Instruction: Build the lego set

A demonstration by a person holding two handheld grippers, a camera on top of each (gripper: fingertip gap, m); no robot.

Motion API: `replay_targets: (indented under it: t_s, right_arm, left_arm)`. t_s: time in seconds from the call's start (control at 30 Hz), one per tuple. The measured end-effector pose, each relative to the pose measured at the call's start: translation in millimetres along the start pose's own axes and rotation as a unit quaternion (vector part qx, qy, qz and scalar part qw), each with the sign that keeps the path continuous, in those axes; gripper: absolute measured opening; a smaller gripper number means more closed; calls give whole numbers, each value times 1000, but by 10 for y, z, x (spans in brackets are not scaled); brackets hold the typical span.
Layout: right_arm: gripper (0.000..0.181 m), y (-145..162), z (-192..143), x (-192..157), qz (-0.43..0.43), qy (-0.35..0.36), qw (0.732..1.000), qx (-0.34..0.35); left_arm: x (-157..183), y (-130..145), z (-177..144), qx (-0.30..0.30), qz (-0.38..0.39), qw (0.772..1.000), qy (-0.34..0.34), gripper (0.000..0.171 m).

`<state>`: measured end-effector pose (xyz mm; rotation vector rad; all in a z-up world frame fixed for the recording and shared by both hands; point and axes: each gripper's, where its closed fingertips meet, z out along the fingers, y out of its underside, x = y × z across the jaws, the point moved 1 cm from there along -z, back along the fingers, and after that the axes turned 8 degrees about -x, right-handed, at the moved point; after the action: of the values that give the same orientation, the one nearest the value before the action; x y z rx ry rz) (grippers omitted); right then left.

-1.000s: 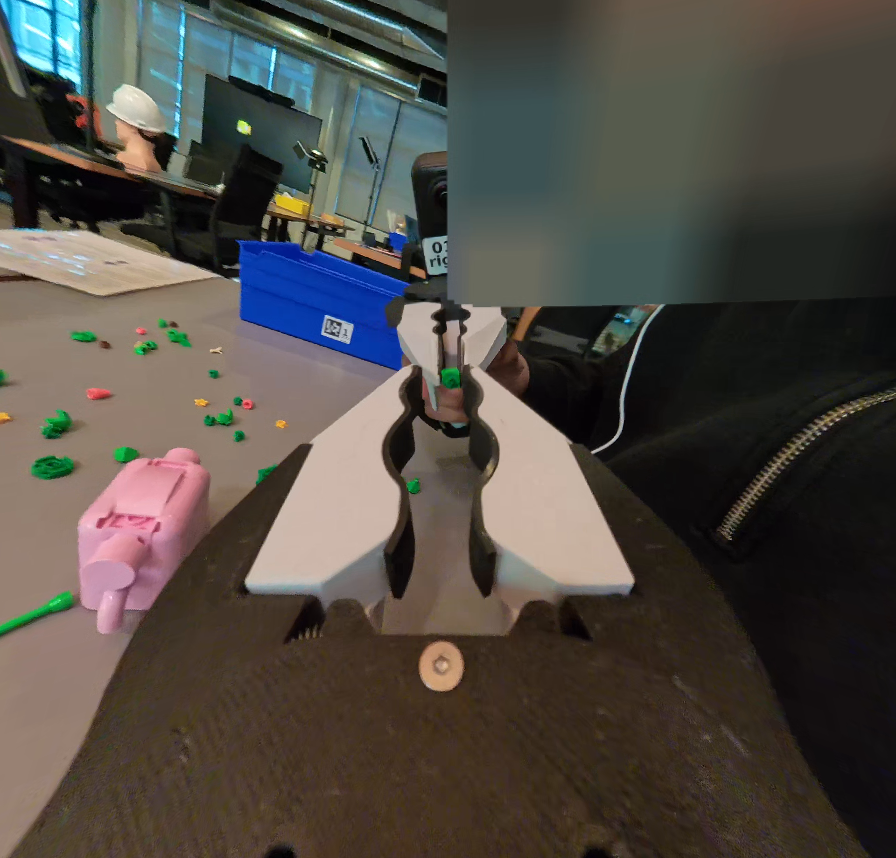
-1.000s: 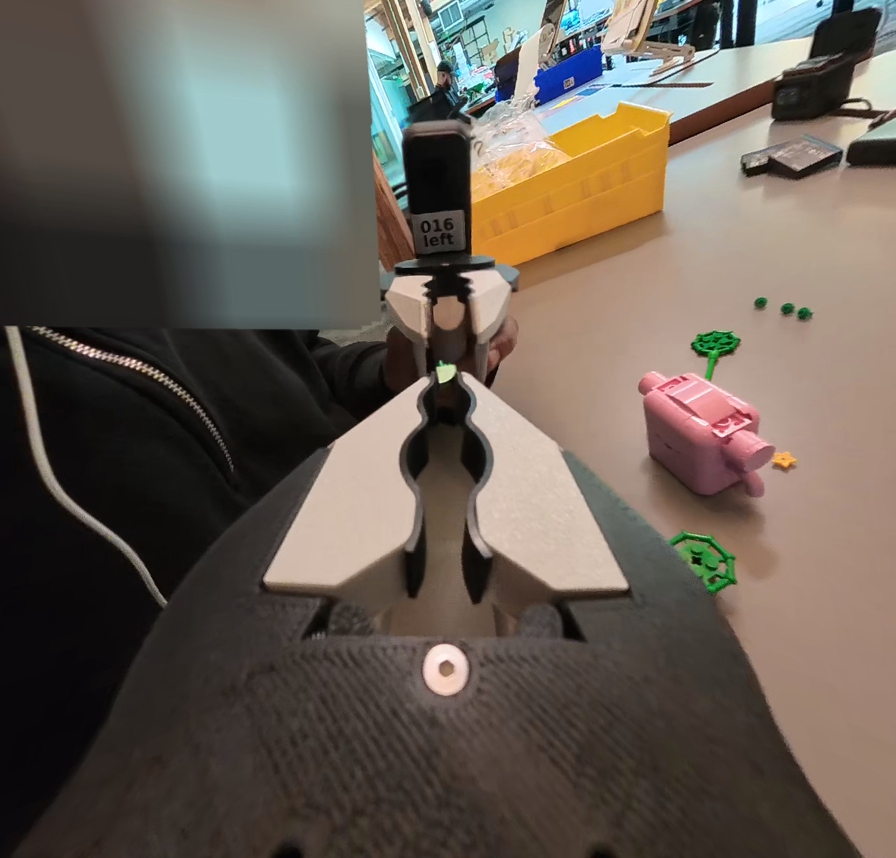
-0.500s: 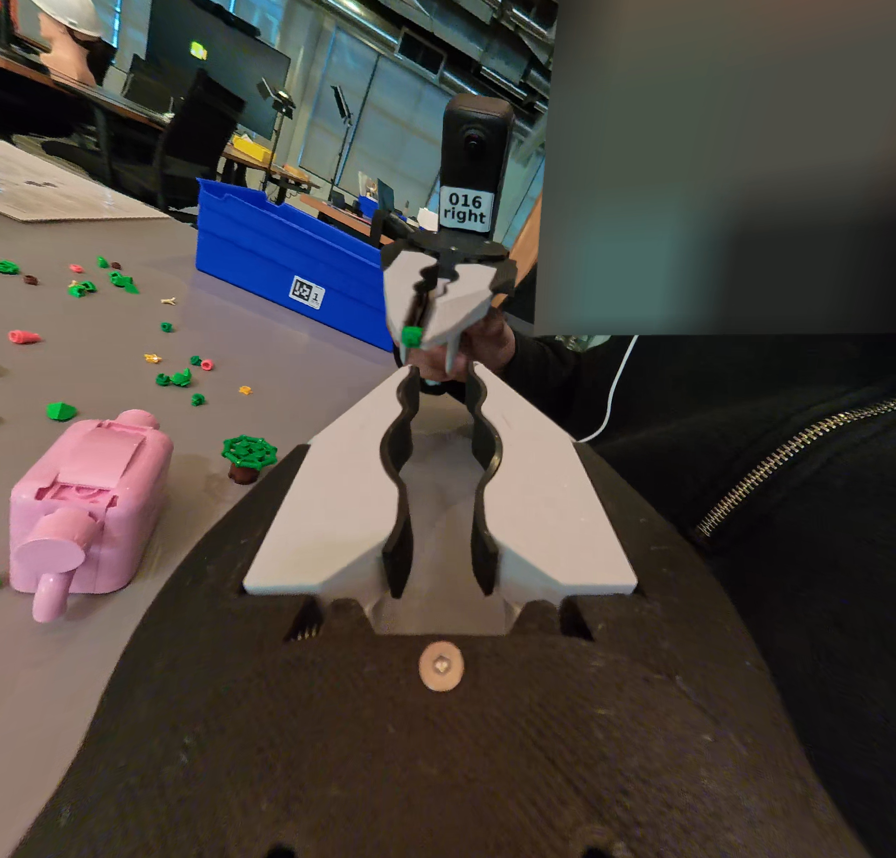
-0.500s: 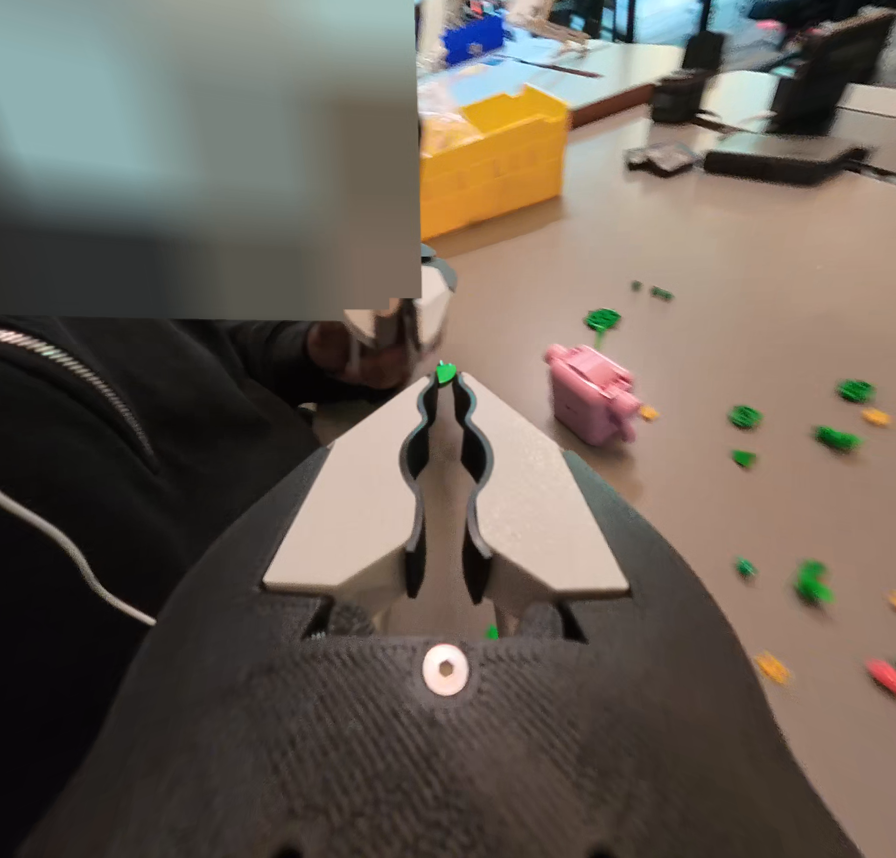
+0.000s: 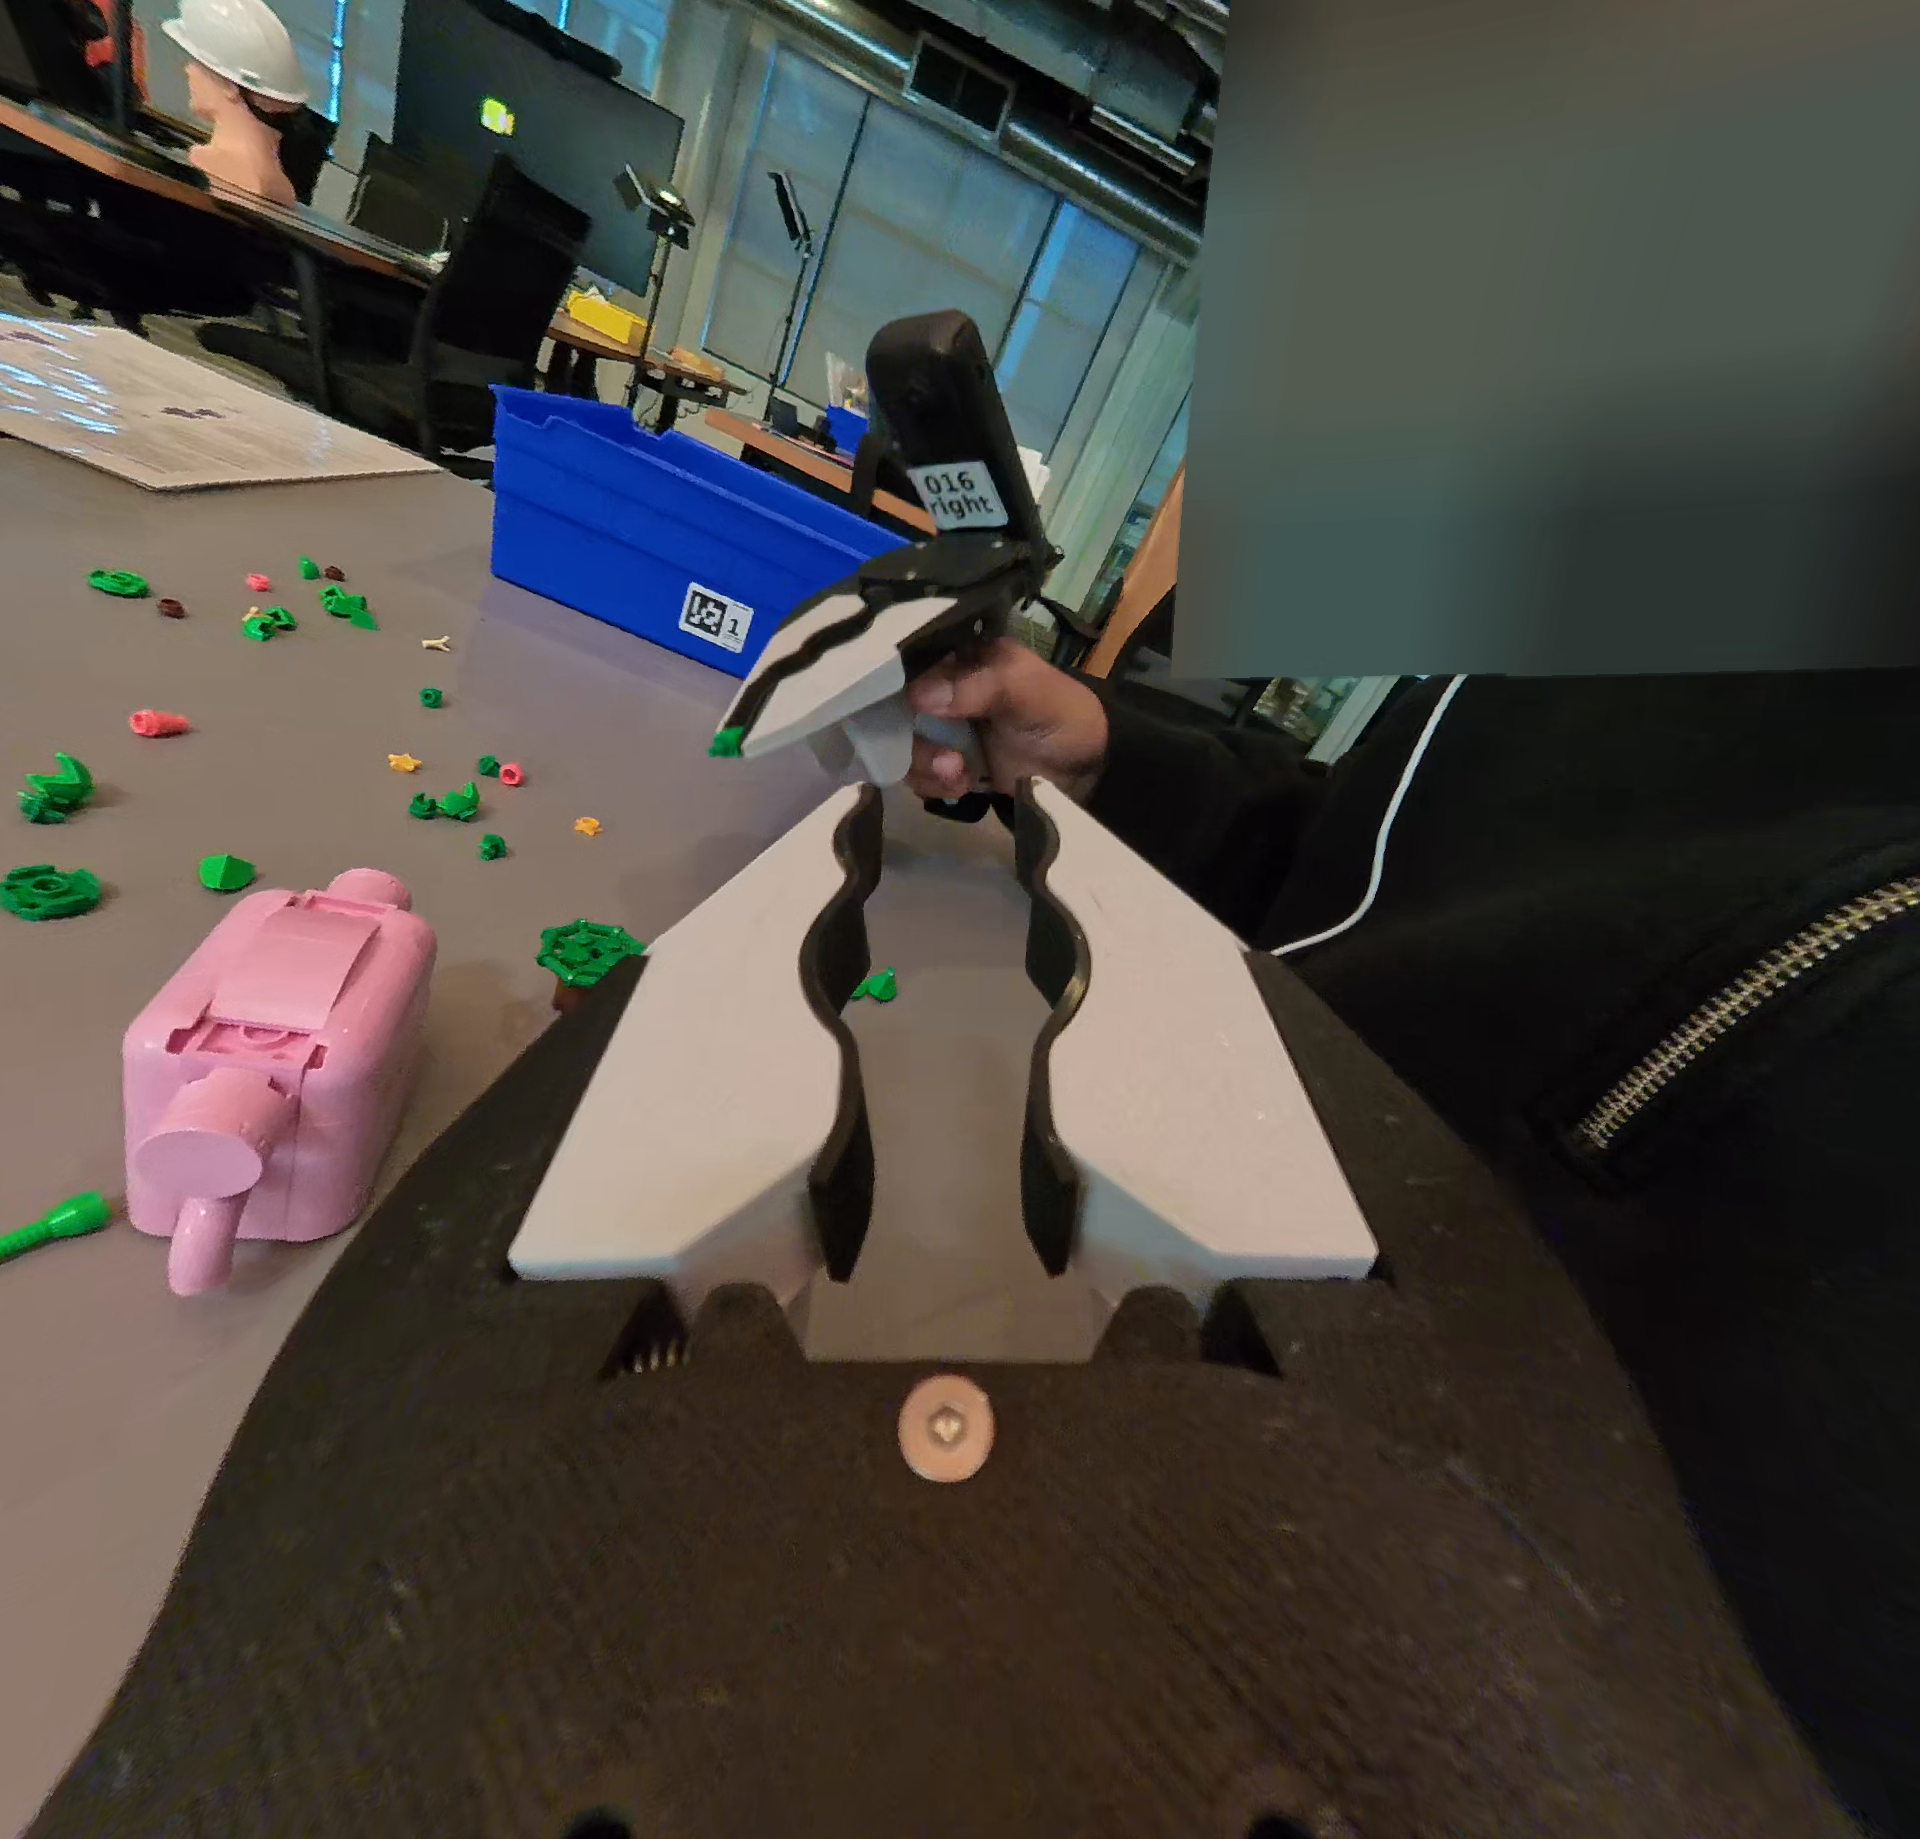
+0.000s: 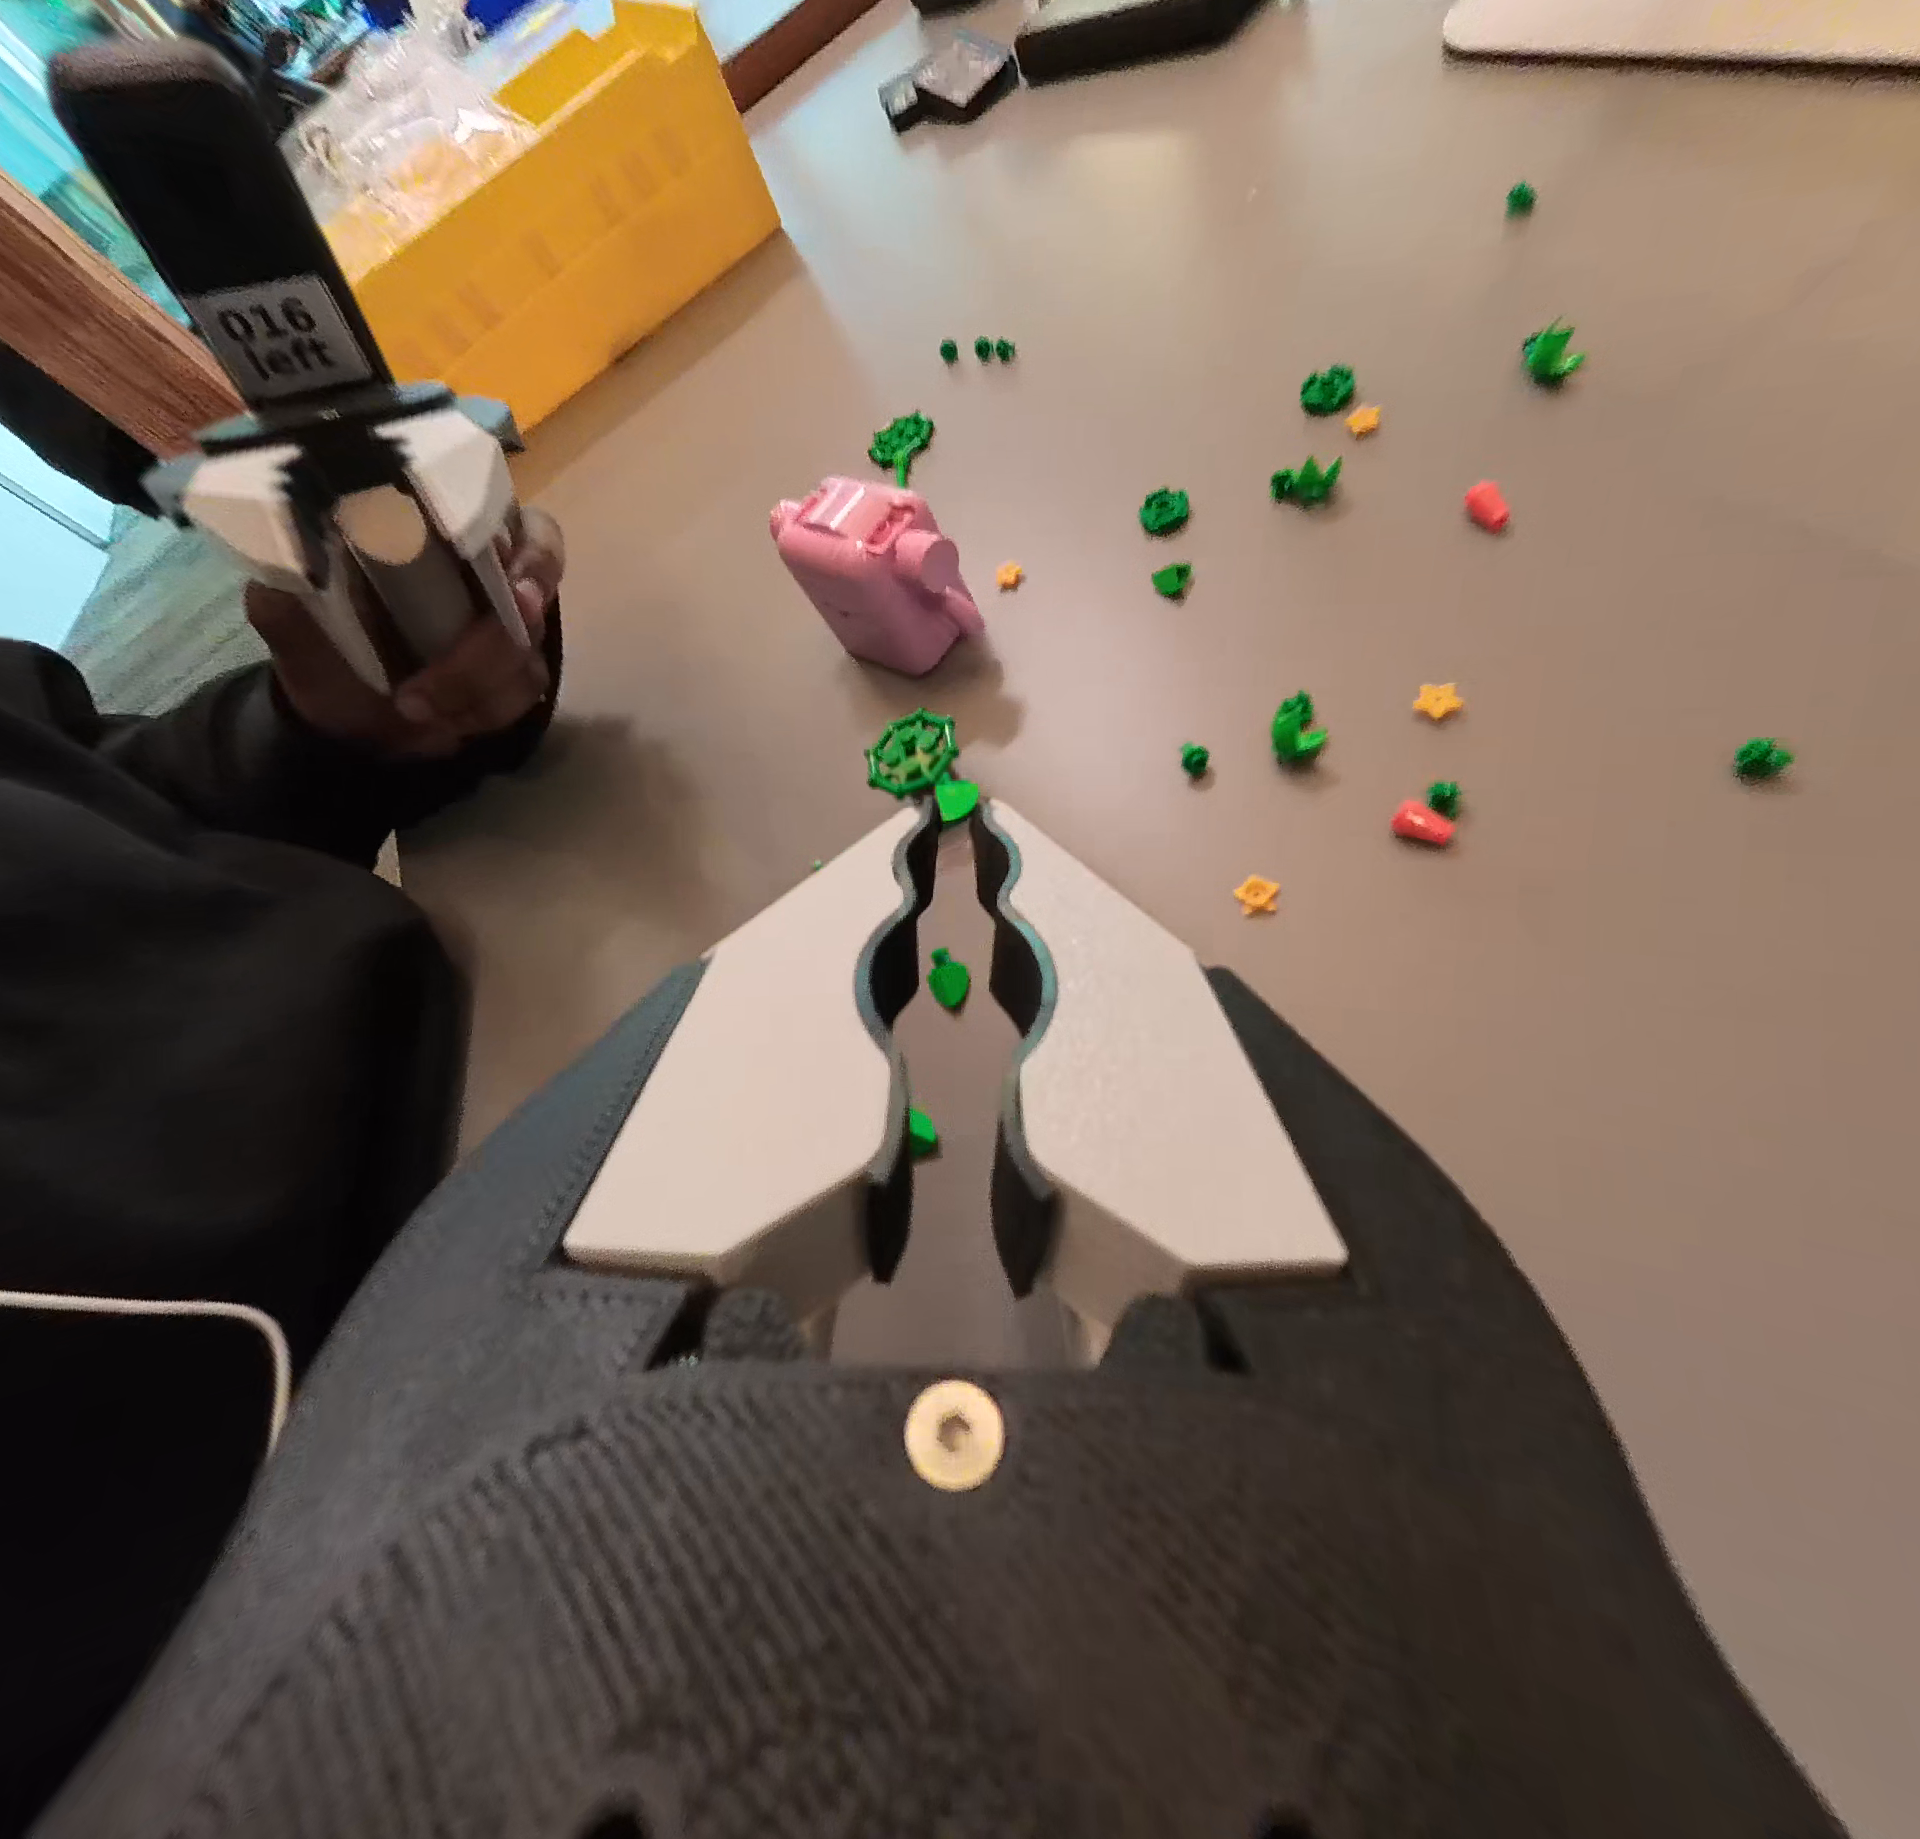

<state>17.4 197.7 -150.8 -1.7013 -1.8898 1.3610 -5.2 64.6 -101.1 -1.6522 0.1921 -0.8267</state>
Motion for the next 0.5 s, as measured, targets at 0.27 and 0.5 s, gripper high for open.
replay_targets:
  t_s: [0.27, 0.5]
  right_arm:
    - [5, -293, 117, 169, -103, 27, 994, -10]
    - [5, -827, 158, 308, -134, -29, 988, 67]
  left_arm:
    - [-84, 116, 94, -46, 39, 997, -48, 24]
    - [-285, 241, 219, -113, 116, 976, -144, 26]
